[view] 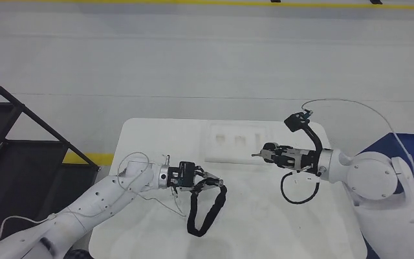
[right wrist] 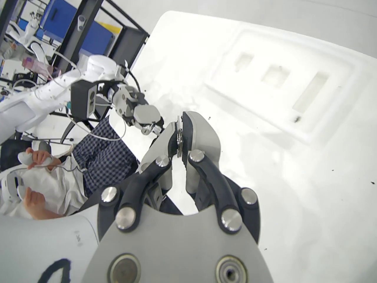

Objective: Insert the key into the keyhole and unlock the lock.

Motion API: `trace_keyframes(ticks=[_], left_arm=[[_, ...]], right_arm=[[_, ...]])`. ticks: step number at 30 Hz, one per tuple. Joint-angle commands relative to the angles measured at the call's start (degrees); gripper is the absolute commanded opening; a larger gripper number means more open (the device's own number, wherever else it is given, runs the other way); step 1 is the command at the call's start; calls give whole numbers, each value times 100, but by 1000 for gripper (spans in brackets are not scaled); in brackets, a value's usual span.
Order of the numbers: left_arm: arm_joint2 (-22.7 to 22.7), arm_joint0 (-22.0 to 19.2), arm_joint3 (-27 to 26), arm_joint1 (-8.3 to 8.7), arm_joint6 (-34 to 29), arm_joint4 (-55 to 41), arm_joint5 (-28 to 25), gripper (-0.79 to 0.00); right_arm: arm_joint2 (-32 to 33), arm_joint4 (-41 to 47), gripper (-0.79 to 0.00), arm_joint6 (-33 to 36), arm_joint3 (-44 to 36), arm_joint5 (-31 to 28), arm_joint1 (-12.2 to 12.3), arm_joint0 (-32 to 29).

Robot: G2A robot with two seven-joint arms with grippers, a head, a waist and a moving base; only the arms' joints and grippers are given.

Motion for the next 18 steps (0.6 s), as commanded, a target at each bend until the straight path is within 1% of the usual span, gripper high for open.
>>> trace_keyframes(ticks=[1,5,10,14,18], left_arm=[[-163,93,-276,40,-148,-143,118,-785],[-454,274,-829,102,-407,-313,410,-785],[-744,480,-1268,143,-599,-378,766,-785],[-837,585,-1402,116,-659,-333,1012,-785],[-826,547,-1302,18,-675,-370,1171,-785]], right_arm=[[-15,103,-785,105,-141,33,9,-17],[-55,222,-785,150,-317,107,23,-32],[-86,302,-785,76,-484,230,36,-32],[3,202,-785,-53,-638,378,58,-79],[98,138,-785,-203,-714,478,70,-139]])
